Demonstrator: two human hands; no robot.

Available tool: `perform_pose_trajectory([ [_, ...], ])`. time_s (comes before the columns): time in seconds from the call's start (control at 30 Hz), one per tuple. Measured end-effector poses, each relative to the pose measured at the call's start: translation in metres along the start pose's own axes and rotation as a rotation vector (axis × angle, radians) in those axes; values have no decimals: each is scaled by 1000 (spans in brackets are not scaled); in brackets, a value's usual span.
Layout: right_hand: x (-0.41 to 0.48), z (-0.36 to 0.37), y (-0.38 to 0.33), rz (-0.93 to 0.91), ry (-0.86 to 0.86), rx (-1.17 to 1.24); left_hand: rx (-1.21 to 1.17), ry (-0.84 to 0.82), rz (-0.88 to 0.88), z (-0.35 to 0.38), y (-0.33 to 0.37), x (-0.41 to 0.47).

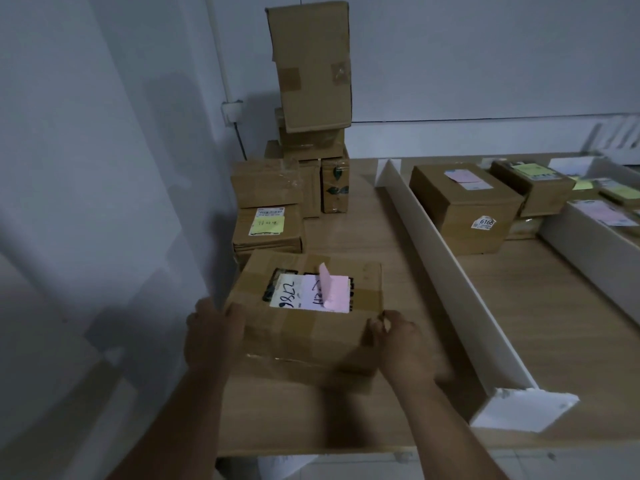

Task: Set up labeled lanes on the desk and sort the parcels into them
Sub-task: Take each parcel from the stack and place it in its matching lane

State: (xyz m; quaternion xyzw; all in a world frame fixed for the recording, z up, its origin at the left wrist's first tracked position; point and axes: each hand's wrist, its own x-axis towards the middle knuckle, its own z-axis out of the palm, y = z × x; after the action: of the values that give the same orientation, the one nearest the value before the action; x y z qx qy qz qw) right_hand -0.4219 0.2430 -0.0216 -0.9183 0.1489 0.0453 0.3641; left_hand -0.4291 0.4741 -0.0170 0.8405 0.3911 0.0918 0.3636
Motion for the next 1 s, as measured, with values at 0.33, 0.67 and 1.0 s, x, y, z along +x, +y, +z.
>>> perform_pose_trajectory([
  [0.33, -12, 7, -1, 49, 147, 365, -103, -308, -80, 2, -3, -37],
  [0.67, -15, 29, -12, 24, -59, 294, -50, -163, 113, 4, 11, -39],
  [1.0, 15, 0, -5, 8, -105, 296, 149, -265, 221, 16, 19, -12],
])
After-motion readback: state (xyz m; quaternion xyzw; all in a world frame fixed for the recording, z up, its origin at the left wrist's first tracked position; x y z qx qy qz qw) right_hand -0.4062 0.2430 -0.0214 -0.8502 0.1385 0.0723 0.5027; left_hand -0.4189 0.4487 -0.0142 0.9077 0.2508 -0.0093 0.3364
